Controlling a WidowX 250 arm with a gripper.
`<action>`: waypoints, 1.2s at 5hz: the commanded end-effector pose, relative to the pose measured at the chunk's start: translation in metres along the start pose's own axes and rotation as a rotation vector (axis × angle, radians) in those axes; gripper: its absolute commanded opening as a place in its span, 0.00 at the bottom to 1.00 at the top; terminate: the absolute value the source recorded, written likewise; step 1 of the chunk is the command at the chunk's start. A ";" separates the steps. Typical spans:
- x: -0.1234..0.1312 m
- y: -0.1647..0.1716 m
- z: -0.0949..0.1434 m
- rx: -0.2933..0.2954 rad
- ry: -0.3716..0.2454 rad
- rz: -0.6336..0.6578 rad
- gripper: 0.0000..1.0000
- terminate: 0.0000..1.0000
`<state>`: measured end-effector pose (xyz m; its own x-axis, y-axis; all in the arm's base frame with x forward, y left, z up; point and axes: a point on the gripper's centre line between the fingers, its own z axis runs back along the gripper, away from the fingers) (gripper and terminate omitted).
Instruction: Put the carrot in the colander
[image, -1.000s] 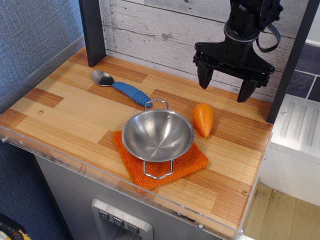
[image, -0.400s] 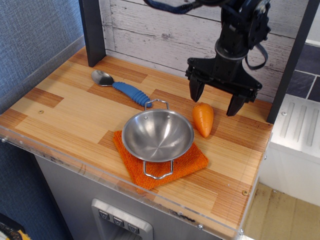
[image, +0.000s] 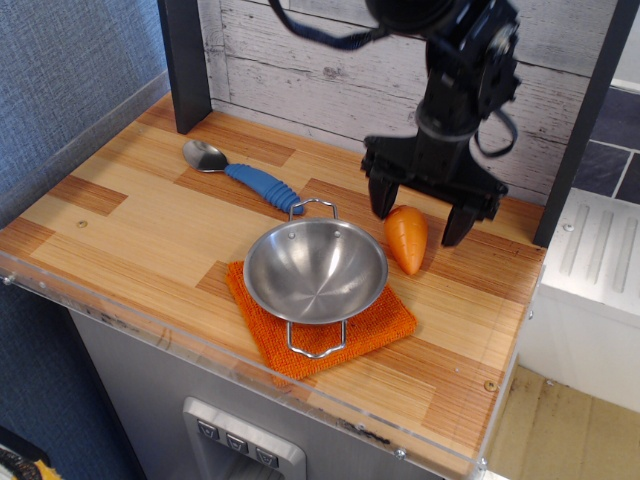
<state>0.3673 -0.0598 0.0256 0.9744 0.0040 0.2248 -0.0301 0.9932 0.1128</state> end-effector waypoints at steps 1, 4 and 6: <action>0.000 0.004 0.003 -0.005 -0.006 0.007 1.00 0.00; 0.004 0.001 0.009 0.002 -0.038 0.009 0.00 0.00; 0.029 -0.020 0.029 -0.038 -0.134 -0.017 0.00 0.00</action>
<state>0.3844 -0.0825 0.0363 0.9554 -0.0276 0.2940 -0.0012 0.9953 0.0973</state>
